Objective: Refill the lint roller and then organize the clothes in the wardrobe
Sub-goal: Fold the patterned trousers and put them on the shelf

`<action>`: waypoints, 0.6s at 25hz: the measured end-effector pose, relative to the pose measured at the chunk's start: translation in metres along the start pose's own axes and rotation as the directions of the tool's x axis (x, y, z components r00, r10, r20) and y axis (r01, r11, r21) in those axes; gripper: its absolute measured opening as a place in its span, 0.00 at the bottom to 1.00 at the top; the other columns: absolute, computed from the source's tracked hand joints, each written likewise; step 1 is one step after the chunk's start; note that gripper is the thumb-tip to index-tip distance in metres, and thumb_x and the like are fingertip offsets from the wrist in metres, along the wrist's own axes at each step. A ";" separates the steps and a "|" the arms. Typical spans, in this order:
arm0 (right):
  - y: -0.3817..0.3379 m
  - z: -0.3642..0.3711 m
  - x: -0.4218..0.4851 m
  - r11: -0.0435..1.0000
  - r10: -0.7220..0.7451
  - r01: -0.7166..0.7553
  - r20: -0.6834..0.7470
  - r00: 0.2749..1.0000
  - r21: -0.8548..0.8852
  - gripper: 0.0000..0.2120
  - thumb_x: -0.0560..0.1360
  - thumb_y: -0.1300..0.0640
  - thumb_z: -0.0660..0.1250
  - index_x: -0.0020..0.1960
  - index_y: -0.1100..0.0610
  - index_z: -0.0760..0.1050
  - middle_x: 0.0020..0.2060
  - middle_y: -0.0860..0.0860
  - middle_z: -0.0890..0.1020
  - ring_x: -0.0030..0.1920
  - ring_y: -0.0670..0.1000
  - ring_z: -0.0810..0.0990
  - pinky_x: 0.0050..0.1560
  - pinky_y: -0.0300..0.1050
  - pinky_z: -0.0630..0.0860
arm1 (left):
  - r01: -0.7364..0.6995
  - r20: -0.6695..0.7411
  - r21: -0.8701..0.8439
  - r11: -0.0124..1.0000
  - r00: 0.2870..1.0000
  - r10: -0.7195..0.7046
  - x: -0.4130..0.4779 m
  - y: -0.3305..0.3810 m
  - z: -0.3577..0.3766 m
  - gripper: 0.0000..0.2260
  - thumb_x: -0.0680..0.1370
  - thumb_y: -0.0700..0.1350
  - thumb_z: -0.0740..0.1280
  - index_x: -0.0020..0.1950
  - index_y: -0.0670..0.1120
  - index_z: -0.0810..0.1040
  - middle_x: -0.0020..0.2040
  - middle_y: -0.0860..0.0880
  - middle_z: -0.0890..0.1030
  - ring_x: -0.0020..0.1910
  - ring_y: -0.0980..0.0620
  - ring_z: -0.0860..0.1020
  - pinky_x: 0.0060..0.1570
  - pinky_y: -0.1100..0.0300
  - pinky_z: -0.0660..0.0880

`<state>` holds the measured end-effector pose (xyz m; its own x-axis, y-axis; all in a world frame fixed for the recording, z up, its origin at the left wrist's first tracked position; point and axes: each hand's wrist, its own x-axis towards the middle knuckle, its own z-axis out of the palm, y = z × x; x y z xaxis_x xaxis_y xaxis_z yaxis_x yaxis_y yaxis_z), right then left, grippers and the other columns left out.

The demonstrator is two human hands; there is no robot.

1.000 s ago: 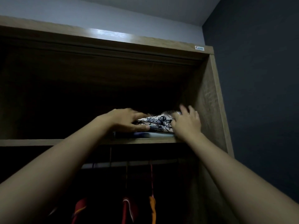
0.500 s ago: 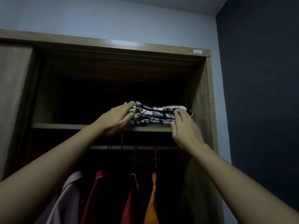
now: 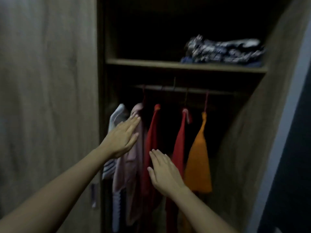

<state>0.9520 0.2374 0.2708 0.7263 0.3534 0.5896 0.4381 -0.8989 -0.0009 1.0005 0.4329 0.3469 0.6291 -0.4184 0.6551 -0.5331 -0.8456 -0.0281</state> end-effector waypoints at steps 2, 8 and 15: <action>-0.044 0.057 -0.022 0.998 -0.031 0.024 0.141 0.989 0.049 0.25 0.70 0.46 0.55 0.59 0.57 0.78 0.56 0.50 0.82 0.57 0.48 0.80 0.57 0.44 0.76 | -0.002 0.046 0.079 0.997 0.999 -0.002 -0.043 -0.022 0.017 0.29 0.78 0.55 0.47 0.75 0.39 0.58 0.75 0.43 0.62 0.75 0.47 0.57 0.71 0.45 0.62; -0.150 0.185 -0.020 0.974 -0.210 0.224 0.494 0.843 0.033 0.25 0.69 0.44 0.54 0.55 0.54 0.80 0.51 0.48 0.84 0.54 0.46 0.81 0.56 0.42 0.76 | -0.105 -0.045 0.382 0.918 0.990 0.132 -0.086 -0.116 0.042 0.26 0.79 0.50 0.53 0.74 0.40 0.59 0.74 0.42 0.63 0.74 0.46 0.60 0.70 0.52 0.54; -0.181 0.238 0.037 0.749 -0.234 0.569 0.669 0.706 -0.339 0.24 0.82 0.54 0.45 0.75 0.63 0.48 0.75 0.58 0.54 0.76 0.58 0.48 0.75 0.51 0.40 | -0.307 -0.004 0.484 0.819 0.936 0.353 -0.079 -0.204 0.055 0.26 0.81 0.51 0.49 0.76 0.40 0.53 0.75 0.43 0.56 0.76 0.50 0.48 0.73 0.54 0.43</action>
<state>1.0256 0.4747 0.1003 0.7645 0.6325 -0.1241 0.5621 -0.5600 0.6087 1.0911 0.6202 0.2592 0.3985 -0.6888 0.6056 -0.3564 -0.7247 -0.5897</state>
